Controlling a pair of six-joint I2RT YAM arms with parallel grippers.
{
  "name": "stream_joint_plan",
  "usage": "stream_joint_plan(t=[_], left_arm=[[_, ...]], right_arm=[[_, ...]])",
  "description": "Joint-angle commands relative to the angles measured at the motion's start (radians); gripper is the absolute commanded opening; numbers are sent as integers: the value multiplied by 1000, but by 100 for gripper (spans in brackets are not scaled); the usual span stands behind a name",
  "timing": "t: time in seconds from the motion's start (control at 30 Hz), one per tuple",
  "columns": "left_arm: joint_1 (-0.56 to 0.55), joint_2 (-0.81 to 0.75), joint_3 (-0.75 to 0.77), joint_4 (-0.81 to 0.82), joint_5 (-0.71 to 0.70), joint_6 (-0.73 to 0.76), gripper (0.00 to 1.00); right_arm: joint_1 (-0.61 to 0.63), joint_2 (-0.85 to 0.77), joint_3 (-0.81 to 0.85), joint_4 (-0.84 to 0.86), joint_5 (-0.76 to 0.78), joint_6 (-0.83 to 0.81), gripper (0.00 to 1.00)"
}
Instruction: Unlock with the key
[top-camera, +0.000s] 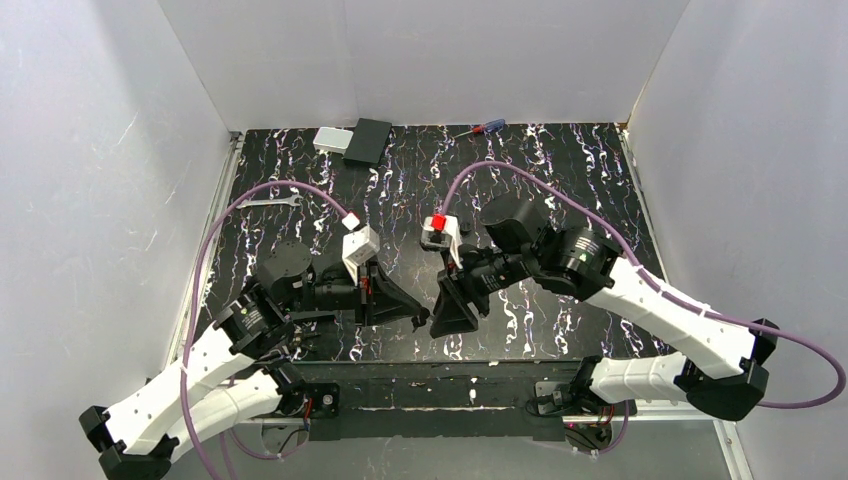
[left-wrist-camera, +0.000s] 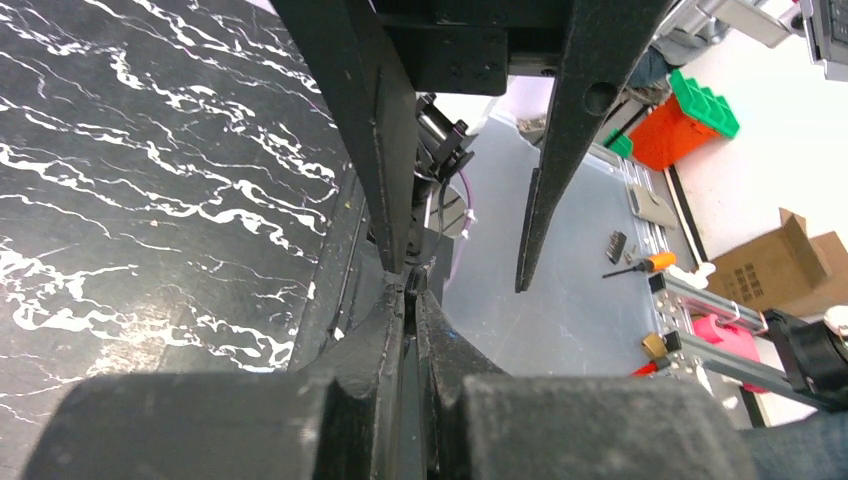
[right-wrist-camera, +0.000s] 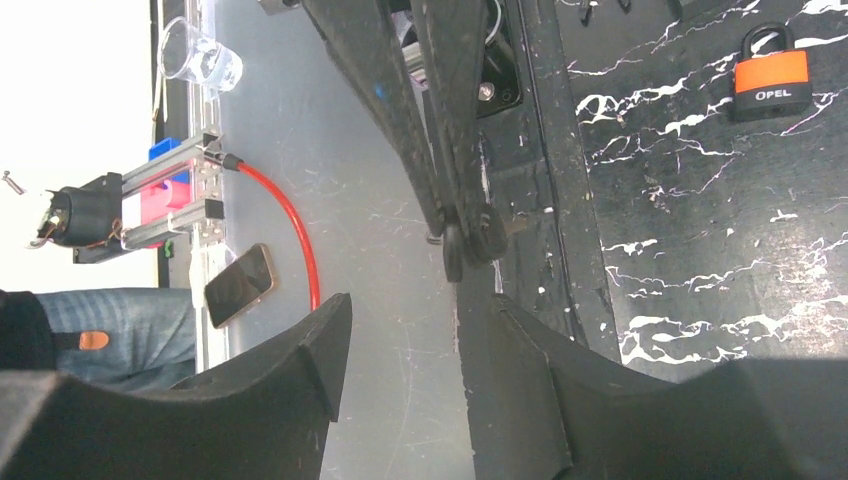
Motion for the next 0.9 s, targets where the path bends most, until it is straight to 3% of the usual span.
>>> stream_joint_plan(t=[0.0,0.17,0.3,0.4,0.6,0.83,0.87], left_arm=[[-4,-30,12,45,-76,-20,0],[-4,-31,26,45,-89,-25,0],[-5,-30,19,64,-94,-46,0],[-5,-31,18,63,-92,-57,0],[-5,-49,11,50,-105,-56,0],[-4,-51,11,36,-86,-54,1],[-4,-53,12,35,-84,-53,9]], right_arm=[[-5,-54,-30,48,-12,16,60],[-3,-63,-40,84,2,34,60],[-5,-44,-27,91,22,27,53],[-5,-36,-31,103,33,30,39],[-5,-53,-44,137,69,34,3],[-5,-73,-53,169,34,28,1],[-5,-70,-53,169,25,28,1]])
